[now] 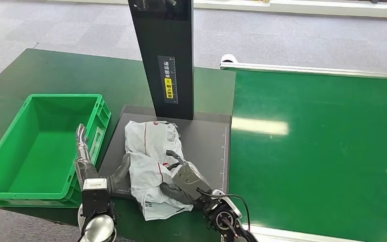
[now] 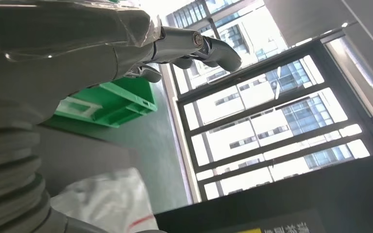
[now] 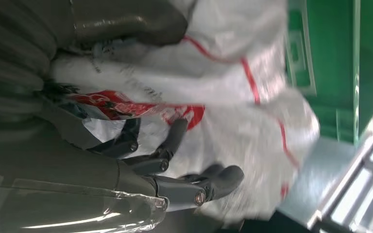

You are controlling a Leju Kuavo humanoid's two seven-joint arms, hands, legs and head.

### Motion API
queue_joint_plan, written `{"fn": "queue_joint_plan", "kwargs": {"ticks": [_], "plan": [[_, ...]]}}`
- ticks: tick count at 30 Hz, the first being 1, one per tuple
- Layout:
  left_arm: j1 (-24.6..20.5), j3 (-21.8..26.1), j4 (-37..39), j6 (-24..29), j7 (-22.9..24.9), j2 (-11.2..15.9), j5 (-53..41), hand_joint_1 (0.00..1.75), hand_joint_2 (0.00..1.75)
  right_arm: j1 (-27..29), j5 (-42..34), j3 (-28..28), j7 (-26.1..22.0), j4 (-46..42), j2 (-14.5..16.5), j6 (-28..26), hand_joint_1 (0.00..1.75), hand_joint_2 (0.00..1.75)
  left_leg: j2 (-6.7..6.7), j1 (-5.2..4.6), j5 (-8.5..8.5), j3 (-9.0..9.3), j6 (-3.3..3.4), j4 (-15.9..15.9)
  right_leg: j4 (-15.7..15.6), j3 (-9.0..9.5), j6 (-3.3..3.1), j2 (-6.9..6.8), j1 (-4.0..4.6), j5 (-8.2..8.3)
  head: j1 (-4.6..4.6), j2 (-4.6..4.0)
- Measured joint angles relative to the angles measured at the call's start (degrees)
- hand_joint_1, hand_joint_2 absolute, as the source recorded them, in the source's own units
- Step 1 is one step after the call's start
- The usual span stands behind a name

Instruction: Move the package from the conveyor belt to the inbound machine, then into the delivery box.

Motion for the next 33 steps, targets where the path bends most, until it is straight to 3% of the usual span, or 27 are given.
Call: {"fn": "queue_joint_plan", "kwargs": {"ticks": [7,13,18,25,33], "plan": [[3.8,2.5,-4.1,0.0,0.0,-0.5,-1.4,0.0,1.75,-0.6,-0.1,-0.7,-4.8,-1.4,-0.7,-8.5,0.0,1.75,0.01,0.0,0.0,0.0,0.0,0.0,0.0,-0.04,0.0,0.0,0.0,0.0,-0.01,0.01],[5.1,2.6,-5.7,-0.4,0.2,-0.7,-1.7,0.0,1.75,2.0,-5.4,-5.1,-17.4,-10.7,-1.8,-20.0,0.0,1.75,0.0,-0.01,0.0,0.02,0.0,0.0,0.0,-0.06,0.0,-0.03,-0.01,0.0,-0.01,0.0],[4.0,-1.5,-3.9,-5.2,3.1,-0.1,-6.2,0.0,1.75,6.4,-9.2,-10.5,-27.0,-23.7,-2.8,-28.0,0.0,1.75,-0.02,-0.03,-0.01,-0.01,0.01,0.0,0.0,-0.06,0.0,-0.07,-0.02,0.0,0.01,0.0],[1.5,-9.4,2.1,-17.2,8.9,-0.1,-12.3,0.0,1.75,10.1,-10.6,-16.2,-29.4,-37.9,-3.0,-32.1,0.0,1.75,0.01,-0.03,-0.02,0.0,0.01,0.0,0.0,-0.06,0.0,-0.03,-0.04,0.0,-0.01,0.0],[-1.9,-16.1,10.8,-25.2,11.3,-1.7,-15.2,0.0,1.75,11.6,-10.4,-19.0,-29.5,-44.4,-3.0,-31.8,0.0,1.75,0.0,-0.03,-0.02,0.01,0.01,0.0,0.0,-0.05,0.0,-0.03,-0.03,0.0,-0.01,0.0]]}}
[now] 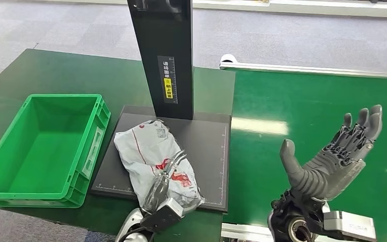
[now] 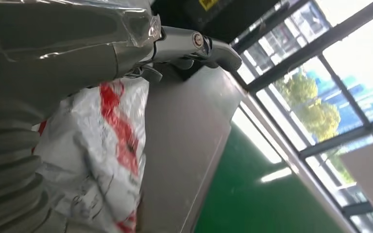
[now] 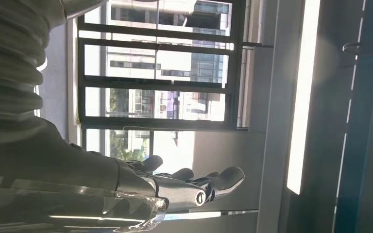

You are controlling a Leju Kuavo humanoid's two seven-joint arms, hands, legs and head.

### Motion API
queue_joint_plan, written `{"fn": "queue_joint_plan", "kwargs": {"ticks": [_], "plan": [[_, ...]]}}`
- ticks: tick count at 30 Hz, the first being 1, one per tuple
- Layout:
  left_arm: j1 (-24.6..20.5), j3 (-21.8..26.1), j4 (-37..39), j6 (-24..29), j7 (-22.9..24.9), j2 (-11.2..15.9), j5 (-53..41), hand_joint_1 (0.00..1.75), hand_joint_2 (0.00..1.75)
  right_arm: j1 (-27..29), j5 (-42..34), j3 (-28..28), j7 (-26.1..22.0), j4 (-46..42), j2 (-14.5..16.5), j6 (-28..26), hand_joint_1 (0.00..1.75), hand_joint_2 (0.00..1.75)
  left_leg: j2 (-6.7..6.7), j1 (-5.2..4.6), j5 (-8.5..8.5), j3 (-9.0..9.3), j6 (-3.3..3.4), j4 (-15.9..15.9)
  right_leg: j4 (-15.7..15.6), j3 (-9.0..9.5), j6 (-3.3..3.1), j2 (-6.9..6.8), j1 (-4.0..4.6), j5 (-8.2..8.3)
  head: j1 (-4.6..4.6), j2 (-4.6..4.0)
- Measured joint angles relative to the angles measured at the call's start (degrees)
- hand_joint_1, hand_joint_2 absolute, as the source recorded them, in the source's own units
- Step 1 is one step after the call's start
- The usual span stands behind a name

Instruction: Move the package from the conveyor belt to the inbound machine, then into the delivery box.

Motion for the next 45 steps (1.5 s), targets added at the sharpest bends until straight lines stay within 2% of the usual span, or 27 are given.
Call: {"fn": "queue_joint_plan", "kwargs": {"ticks": [3,4,7,8,11,19,25,30,35,39,41,45], "plan": [[-2.0,-1.9,3.8,-2.6,0.9,-0.2,-1.0,0.04,1.75,0.5,0.6,-0.5,0.3,-1.3,0.3,0.8,0.0,1.75,-0.01,0.0,0.0,0.0,0.0,0.0,0.0,0.01,0.0,-0.01,0.0,0.0,-0.01,0.01],[-2.6,-2.5,5.1,-3.1,1.0,-0.3,-1.2,0.24,1.75,0.7,0.8,-0.7,0.5,-1.7,0.5,1.1,0.0,1.75,-0.01,0.0,0.0,0.01,0.0,0.0,0.0,0.01,0.0,0.0,0.0,0.0,-0.01,0.0],[-4.1,-3.6,8.1,-3.6,1.1,-0.6,-1.5,1.32,1.75,1.4,1.0,-1.3,0.8,-2.9,0.8,1.8,0.0,1.75,-0.01,0.0,0.0,0.01,0.0,0.0,0.0,0.02,0.0,0.0,0.0,0.0,-0.01,0.0],[-4.4,-3.8,8.8,-3.7,1.1,-0.7,-1.5,1.54,1.75,1.5,1.0,-1.6,0.8,-3.3,0.9,2.1,0.0,1.75,-0.01,0.0,0.0,0.01,0.0,0.0,0.0,0.02,0.0,0.0,0.0,0.0,-0.01,0.01],[-5.1,-4.4,9.9,-4.1,1.4,-1.0,-1.5,1.69,1.75,1.9,1.3,-2.4,0.9,-4.0,1.4,3.4,0.0,1.75,-0.01,0.0,0.0,0.01,0.0,0.0,0.0,0.03,0.0,0.0,0.0,0.0,0.01,0.01],[-6.1,-5.1,10.7,-6.3,2.6,-1.2,-2.1,1.75,1.75,2.4,2.1,-4.3,0.9,-5.4,2.5,4.3,0.0,1.75,-0.02,0.0,0.0,0.01,0.0,0.0,0.0,0.04,0.0,0.0,0.0,0.0,0.0,0.01],[-6.6,-5.5,11.2,-6.5,2.6,-1.3,-2.3,1.75,1.75,3.1,2.2,-5.2,0.9,-6.3,2.9,4.4,0.0,1.75,-0.01,0.0,0.0,0.01,0.0,0.0,0.0,0.03,0.0,0.0,0.0,0.0,0.0,0.01],[-6.7,-5.5,10.7,-4.3,0.6,-1.3,-1.0,1.75,1.75,3.7,2.2,-6.2,0.9,-6.7,3.4,4.5,0.0,1.75,-0.01,0.0,0.0,0.01,0.0,0.0,0.0,0.03,0.0,0.0,0.0,0.0,-0.01,0.0],[-5.9,-5.1,4.2,-2.1,-1.3,-0.5,3.1,1.73,1.75,4.1,2.5,-7.0,0.9,-6.8,3.7,4.5,0.0,1.75,-0.01,0.01,0.0,-0.01,0.0,0.0,0.0,0.03,0.0,0.0,0.01,0.0,-0.01,0.0],[-4.7,-3.9,-4.0,-0.2,-1.9,0.6,5.3,0.07,1.75,4.6,2.6,-7.4,0.9,-6.8,3.9,4.3,0.0,1.75,-0.02,0.01,0.0,-0.01,0.0,0.0,0.0,0.02,0.0,0.0,0.01,0.0,-0.01,0.0],[-4.2,-3.2,-7.5,0.4,-1.5,1.2,5.0,0.0,1.75,4.9,2.6,-7.5,0.8,-6.8,3.9,4.1,0.0,1.75,-0.02,0.01,0.0,-0.02,0.0,0.0,0.0,0.02,0.0,0.0,0.01,-0.01,-0.01,0.0],[-3.6,-2.2,-11.1,0.9,0.6,2.3,2.7,0.0,1.75,5.6,2.5,-7.6,0.7,-6.8,3.9,4.0,0.0,1.75,-0.02,0.01,0.0,-0.02,0.0,0.0,0.0,0.02,0.0,0.0,0.01,-0.01,-0.01,0.0]]}}
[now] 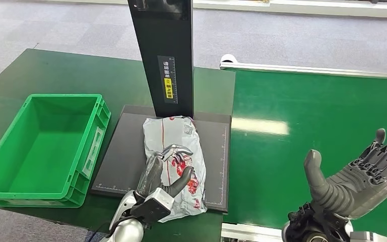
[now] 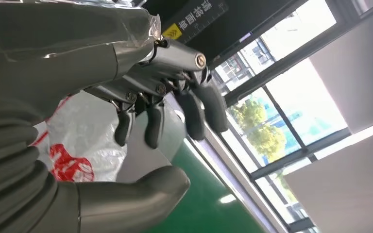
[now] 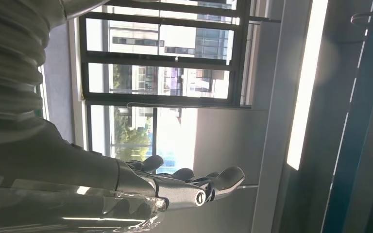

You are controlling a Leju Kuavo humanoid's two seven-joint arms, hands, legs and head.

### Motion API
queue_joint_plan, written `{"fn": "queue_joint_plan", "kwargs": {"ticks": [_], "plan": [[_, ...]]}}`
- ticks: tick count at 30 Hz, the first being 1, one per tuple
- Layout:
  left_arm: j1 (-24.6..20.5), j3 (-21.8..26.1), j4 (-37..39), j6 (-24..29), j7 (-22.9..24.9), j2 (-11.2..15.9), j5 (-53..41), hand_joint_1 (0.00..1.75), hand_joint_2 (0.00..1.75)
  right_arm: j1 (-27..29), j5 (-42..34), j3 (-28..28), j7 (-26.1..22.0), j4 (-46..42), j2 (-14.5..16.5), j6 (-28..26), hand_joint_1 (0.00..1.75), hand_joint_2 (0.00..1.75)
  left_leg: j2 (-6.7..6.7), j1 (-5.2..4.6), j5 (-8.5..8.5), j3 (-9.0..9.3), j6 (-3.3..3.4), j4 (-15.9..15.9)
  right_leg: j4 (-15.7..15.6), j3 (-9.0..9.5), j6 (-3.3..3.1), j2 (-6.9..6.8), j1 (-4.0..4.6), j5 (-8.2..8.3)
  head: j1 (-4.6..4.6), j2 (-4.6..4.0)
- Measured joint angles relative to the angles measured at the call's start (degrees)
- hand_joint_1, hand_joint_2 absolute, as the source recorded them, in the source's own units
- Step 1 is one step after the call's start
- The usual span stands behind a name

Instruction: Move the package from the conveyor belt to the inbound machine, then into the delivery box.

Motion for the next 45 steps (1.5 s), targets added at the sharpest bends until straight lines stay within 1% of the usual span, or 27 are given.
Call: {"fn": "queue_joint_plan", "kwargs": {"ticks": [4,6,9,11,14,18,19,20,22,23,24,39,42,45], "plan": [[0.1,0.6,-0.1,0.3,2.9,0.6,-4.4,0.0,1.75,0.3,0.0,-0.1,0.0,0.0,0.0,0.0,0.0,1.75,0.0,0.0,0.0,0.01,0.0,0.0,0.0,0.0,0.0,0.0,0.0,0.0,0.01,0.01],[-0.3,0.7,1.0,-0.1,5.4,0.9,-8.1,0.0,1.75,0.5,0.0,-0.1,0.0,0.0,0.0,0.1,0.0,1.75,0.0,0.0,0.0,0.02,0.0,0.0,0.0,0.0,0.0,0.0,0.0,0.0,0.01,0.0],[-2.1,0.6,7.0,-1.4,12.3,1.1,-19.0,0.0,1.75,0.7,0.3,-0.1,0.1,0.0,0.0,0.8,0.0,1.75,0.02,0.0,0.0,0.05,0.0,0.0,0.0,0.01,0.0,0.0,0.0,0.0,0.01,0.01],[-3.4,0.6,12.2,-1.7,15.5,1.0,-25.2,0.0,1.75,1.0,0.5,-0.2,0.1,0.0,0.0,1.5,0.0,1.75,0.05,0.0,0.0,0.06,0.0,0.0,0.0,0.01,0.0,0.02,0.0,0.01,-0.01,0.0],[-5.2,0.6,18.2,-1.9,17.2,0.4,-29.0,0.0,1.75,1.2,0.7,-0.4,0.3,0.0,0.0,2.3,0.0,1.75,0.01,0.0,0.0,0.05,0.0,0.0,0.0,0.03,0.0,0.02,0.0,0.01,-0.01,0.0],[-7.2,0.6,22.3,-2.7,18.5,-0.6,-30.9,0.0,1.75,1.2,0.9,-0.6,0.6,0.0,0.0,2.9,0.0,1.75,-0.02,-0.01,-0.01,0.1,0.01,0.0,0.0,0.15,0.0,0.0,-0.01,0.0,0.01,0.01],[-7.5,0.6,22.9,-3.1,18.8,-0.8,-31.3,0.07,1.75,1.1,0.9,-0.6,0.7,0.0,0.0,3.0,0.0,1.75,-0.02,-0.01,-0.01,0.13,0.02,0.0,0.0,0.21,0.01,-0.02,-0.01,-0.01,0.01,0.0],[-7.9,0.6,23.4,-3.6,19.0,-0.9,-31.6,0.46,1.75,1.1,1.0,-0.6,0.8,0.0,0.0,3.2,0.0,1.75,-0.04,-0.01,-0.02,0.16,0.02,0.0,0.0,0.28,0.02,-0.05,-0.01,-0.02,0.0,0.0],[-8.5,0.6,24.3,-5.0,19.4,-1.3,-32.1,1.33,1.75,1.0,1.1,-0.7,0.9,0.0,0.0,3.4,0.0,1.75,-0.1,-0.01,-0.02,0.24,0.03,0.0,0.0,0.42,0.04,-0.13,-0.02,-0.05,0.01,0.01],[-8.7,0.6,24.7,-5.5,19.6,-1.4,-32.4,1.7,1.75,1.0,1.1,-0.7,0.9,0.1,0.0,3.4,0.0,1.75,-0.13,-0.01,-0.02,0.28,0.03,0.0,0.0,0.48,0.05,-0.17,-0.02,-0.06,0.01,0.01],[-8.8,0.6,25.1,-5.9,19.6,-1.6,-32.6,1.75,1.75,1.0,1.1,-0.7,0.9,0.1,0.0,3.5,0.0,1.75,-0.16,-0.02,-0.02,0.31,0.03,0.0,0.0,0.52,0.05,-0.18,-0.02,-0.06,0.02,0.01],[-9.7,1.5,26.9,-6.6,19.3,-2.4,-33.5,1.75,1.75,0.7,0.8,-1.0,0.7,0.9,0.0,3.3,0.0,1.75,-0.15,0.0,0.05,0.43,0.04,0.0,0.0,0.56,-0.01,-0.16,0.0,0.01,0.0,0.01],[-9.4,2.0,26.7,-5.0,17.6,-2.5,-32.5,1.75,1.75,0.6,0.8,-1.0,0.7,0.9,0.0,3.3,0.0,1.75,-0.14,0.0,0.05,0.39,0.04,0.0,0.0,0.48,-0.02,-0.16,0.0,0.01,0.0,0.01],[-7.9,2.9,24.6,-2.2,13.6,-2.4,-28.6,1.75,1.75,0.6,0.6,-1.1,0.7,1.0,0.0,3.3,0.0,1.75,-0.11,0.0,0.06,0.29,0.04,0.0,0.0,0.36,-0.01,-0.15,0.0,0.01,0.01,0.01]]}}
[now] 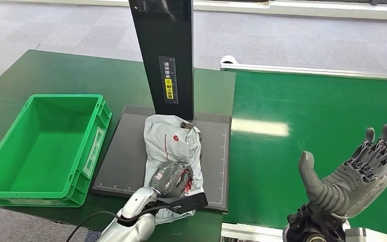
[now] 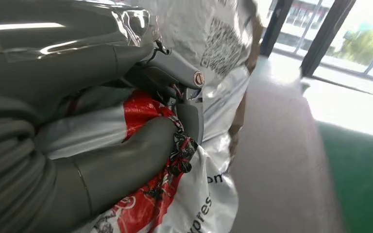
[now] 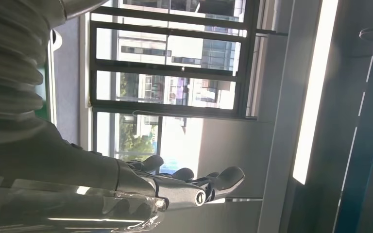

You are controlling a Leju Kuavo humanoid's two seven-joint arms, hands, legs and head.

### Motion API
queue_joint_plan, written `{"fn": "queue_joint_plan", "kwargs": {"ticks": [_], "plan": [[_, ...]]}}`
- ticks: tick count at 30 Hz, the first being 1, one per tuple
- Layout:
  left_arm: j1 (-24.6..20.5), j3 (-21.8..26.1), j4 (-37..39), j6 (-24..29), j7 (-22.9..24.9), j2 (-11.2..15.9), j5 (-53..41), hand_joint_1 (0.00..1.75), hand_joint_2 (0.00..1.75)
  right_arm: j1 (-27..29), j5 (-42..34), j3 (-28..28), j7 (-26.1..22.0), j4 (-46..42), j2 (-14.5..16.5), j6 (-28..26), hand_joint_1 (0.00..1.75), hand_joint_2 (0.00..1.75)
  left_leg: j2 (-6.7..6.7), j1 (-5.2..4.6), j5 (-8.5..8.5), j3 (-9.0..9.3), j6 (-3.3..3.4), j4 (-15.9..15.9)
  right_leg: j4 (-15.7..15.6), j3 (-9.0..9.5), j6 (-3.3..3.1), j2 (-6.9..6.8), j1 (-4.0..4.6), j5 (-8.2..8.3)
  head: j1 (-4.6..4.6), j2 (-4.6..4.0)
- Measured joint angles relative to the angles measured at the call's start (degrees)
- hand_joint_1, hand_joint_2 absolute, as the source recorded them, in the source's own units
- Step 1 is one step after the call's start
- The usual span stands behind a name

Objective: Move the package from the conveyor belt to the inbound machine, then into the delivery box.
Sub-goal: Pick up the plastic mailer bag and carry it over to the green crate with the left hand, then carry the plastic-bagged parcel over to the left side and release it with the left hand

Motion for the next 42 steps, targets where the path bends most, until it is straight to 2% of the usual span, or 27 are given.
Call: {"fn": "queue_joint_plan", "kwargs": {"ticks": [3,7,12,16,19,22,24,26,30,36,40,42], "plan": [[2.7,0.9,-5.4,2.2,-4.5,0.3,5.8,1.75,1.75,0.0,-0.3,-0.2,0.0,0.0,0.0,-0.2,0.0,1.75,0.0,0.0,0.01,-0.13,0.0,0.0,0.0,-0.13,0.0,0.0,0.0,0.0,0.0,0.0],[5.4,1.2,-17.3,4.5,-8.1,1.3,13.7,1.75,1.75,0.0,-0.7,-0.3,0.0,0.1,0.0,-0.9,0.0,1.75,-0.01,0.0,0.01,-0.27,0.0,0.0,0.0,-0.25,0.0,0.0,0.0,0.0,-0.01,0.0],[7.1,2.1,-31.3,8.5,-11.7,3.1,18.0,1.75,1.75,-0.1,-0.8,-0.4,-0.6,0.2,0.0,-1.7,0.0,1.75,-0.01,0.0,0.01,-0.33,0.0,0.0,0.0,-0.33,0.0,0.0,0.01,0.0,0.0,0.01],[8.1,3.0,-39.6,13.0,-15.1,4.5,20.0,1.75,1.75,0.0,-1.2,-0.4,-1.0,0.3,0.0,-2.3,0.0,1.75,-0.01,0.0,0.01,-0.33,0.0,0.0,0.0,-0.34,0.0,0.0,0.01,0.0,-0.01,-0.01],[8.1,3.9,-43.5,15.7,-15.9,5.3,20.6,1.75,1.75,0.0,-1.6,-0.3,-1.2,0.4,0.0,-2.8,0.0,1.75,-0.01,0.0,0.01,-0.33,0.0,0.0,0.0,-0.34,0.0,0.0,0.01,0.0,0.0,0.01],[7.1,5.5,-45.0,18.5,-14.2,6.0,19.9,1.75,1.75,0.0,-2.0,-0.3,-1.3,0.6,0.0,-2.8,0.0,1.75,-0.01,0.0,0.02,-0.32,0.0,0.0,0.0,-0.33,0.0,-0.01,0.0,0.0,0.0,0.0],[4.9,7.7,-44.1,19.0,-10.7,6.4,19.1,1.75,1.75,-0.1,-2.2,0.0,-1.3,0.8,0.0,-2.8,0.0,1.75,-0.02,0.0,0.06,-0.31,-0.01,0.0,0.0,-0.31,-0.01,-0.02,0.01,0.02,0.0,0.0],[1.9,10.7,-41.6,17.3,-6.8,6.9,18.8,1.75,1.75,-0.4,-2.5,0.4,-1.4,1.1,0.0,-2.7,0.0,1.75,-0.02,0.01,0.11,-0.3,-0.03,0.0,0.0,-0.31,-0.06,-0.03,0.02,0.06,0.0,0.0],[-6.0,17.5,-31.0,14.5,-0.1,8.3,16.3,1.75,1.75,-1.6,-3.7,1.1,-1.4,2.1,-0.1,-2.2,0.0,1.75,0.01,0.04,0.23,-0.29,-0.11,0.0,0.0,-0.33,-0.14,-0.01,0.05,0.15,0.0,0.0],[-17.2,27.7,-10.5,13.4,0.1,10.7,18.2,1.75,1.75,-3.2,-4.6,1.9,-1.1,3.9,-0.3,-2.3,0.0,1.75,0.12,0.08,0.29,-0.31,-0.15,0.0,0.1,-0.4,-0.22,0.08,0.09,0.23,0.0,0.0],[-20.4,30.7,-2.5,13.6,-0.5,11.5,18.8,1.75,1.75,-3.6,-4.7,2.1,-1.0,4.5,-0.4,-2.6,0.0,1.75,0.11,0.07,0.28,-0.42,-0.15,0.0,0.1,-0.49,-0.21,0.08,0.09,0.22,0.01,0.0],[-21.3,31.4,0.2,13.8,0.7,11.7,18.3,1.75,1.75,-3.8,-4.8,2.1,-1.0,4.8,-0.4,-2.8,0.0,1.75,0.1,0.06,0.28,-0.49,-0.15,0.0,0.1,-0.54,-0.2,0.07,0.08,0.22,0.02,0.0]]}}
